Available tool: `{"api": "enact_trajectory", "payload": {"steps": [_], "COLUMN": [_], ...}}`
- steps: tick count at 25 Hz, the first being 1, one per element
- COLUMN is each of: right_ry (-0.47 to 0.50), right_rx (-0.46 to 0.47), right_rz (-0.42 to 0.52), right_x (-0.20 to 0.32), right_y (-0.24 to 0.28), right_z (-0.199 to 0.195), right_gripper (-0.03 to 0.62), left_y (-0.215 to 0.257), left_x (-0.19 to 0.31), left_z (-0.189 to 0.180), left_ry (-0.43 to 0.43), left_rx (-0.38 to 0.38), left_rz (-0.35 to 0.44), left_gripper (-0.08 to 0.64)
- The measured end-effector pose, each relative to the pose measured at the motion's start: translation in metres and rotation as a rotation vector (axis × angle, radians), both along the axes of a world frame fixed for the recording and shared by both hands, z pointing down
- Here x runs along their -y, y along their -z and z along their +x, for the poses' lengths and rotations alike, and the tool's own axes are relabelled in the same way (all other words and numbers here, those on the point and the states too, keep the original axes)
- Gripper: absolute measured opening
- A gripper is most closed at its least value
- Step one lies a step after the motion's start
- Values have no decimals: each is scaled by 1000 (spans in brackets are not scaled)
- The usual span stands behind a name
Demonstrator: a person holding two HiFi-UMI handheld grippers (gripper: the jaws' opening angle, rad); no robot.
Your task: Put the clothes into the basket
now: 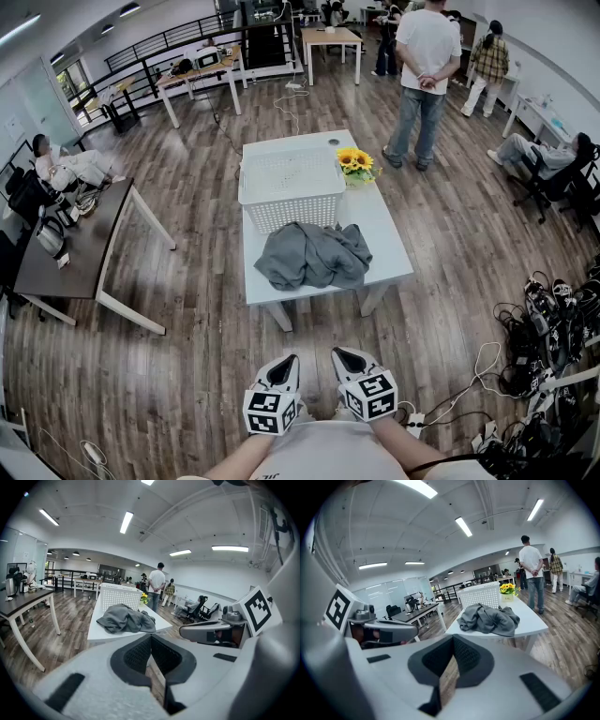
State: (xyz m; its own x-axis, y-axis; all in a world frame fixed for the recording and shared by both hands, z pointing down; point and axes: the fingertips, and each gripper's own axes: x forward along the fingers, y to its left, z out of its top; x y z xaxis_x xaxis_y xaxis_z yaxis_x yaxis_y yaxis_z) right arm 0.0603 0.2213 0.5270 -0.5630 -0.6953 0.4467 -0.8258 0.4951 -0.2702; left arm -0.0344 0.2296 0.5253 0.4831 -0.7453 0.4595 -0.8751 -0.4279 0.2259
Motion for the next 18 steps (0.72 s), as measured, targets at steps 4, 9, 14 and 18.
{"api": "enact_trajectory", "payload": {"steps": [4, 9, 14, 18], "right_ry": [10, 22, -66, -88], "right_rx": [-9, -4, 46, 56], "right_rz": [-2, -12, -8, -4], "right_x": [0, -4, 0, 1], "right_y": [-3, -4, -2, 0], "right_z": [-5, -10, 0, 5], "right_gripper": [12, 12, 12, 12], "left_y": [-4, -6, -6, -7], "left_x": [1, -2, -4, -5], "left_z": [-4, -7, -7, -5], "left_ry": [5, 1, -5, -7], "left_rx": [6, 8, 8, 7], "left_rz": [-2, -8, -11, -14], "left_gripper": [12, 11, 12, 12]}}
